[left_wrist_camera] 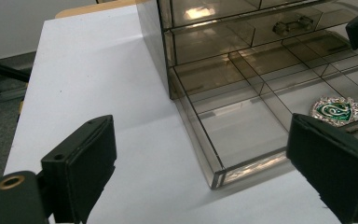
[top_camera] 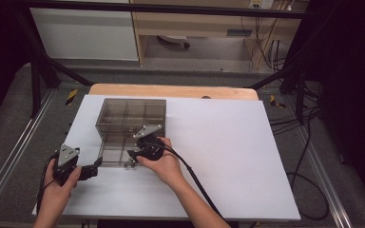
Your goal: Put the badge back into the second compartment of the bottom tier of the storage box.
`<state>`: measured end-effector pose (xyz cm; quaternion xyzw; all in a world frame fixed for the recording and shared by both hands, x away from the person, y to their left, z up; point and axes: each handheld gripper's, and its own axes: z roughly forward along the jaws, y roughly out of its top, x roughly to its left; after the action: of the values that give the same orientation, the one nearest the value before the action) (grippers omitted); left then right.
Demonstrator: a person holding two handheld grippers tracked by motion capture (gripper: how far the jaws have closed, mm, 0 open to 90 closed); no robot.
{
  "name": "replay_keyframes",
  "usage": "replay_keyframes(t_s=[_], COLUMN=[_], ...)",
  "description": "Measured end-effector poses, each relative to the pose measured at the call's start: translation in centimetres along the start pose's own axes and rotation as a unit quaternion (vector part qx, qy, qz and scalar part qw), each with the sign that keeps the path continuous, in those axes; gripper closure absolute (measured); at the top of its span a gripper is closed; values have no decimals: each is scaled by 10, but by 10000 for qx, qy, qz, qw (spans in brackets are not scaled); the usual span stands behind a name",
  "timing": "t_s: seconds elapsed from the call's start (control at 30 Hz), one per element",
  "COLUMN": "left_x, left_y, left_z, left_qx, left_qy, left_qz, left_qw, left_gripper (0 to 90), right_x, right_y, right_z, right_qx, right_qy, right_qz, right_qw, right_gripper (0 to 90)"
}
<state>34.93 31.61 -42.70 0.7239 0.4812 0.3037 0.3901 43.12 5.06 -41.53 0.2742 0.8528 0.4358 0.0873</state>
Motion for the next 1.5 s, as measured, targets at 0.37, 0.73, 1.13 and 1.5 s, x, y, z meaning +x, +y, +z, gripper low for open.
replay_keyframes(t_s=[0.37, 0.73, 1.13, 1.5], left_x=[0, 0, 1, 0], left_y=[0, 0, 0, 0], left_z=[0, 0, -1, -2], left_qx=[3, 4, -7, -39], left_qy=[2, 3, -4, -15], left_qz=[-5, 2, 12, -2], left_qw=[10000, 10000, 10000, 10000], left_gripper=[86, 85, 86, 78], right_x=[-1, -4, -16, -30], right_y=[0, -3, -17, -36], right_z=[-5, -15, -45, -75], right_qx=[-40, -93, -335, -391], right_qy=[-70, -180, -419, -494], right_qz=[8, 11, 249, 378], right_qw=[10000, 9998, 9983, 9973], right_gripper=[496, 476, 460, 314])
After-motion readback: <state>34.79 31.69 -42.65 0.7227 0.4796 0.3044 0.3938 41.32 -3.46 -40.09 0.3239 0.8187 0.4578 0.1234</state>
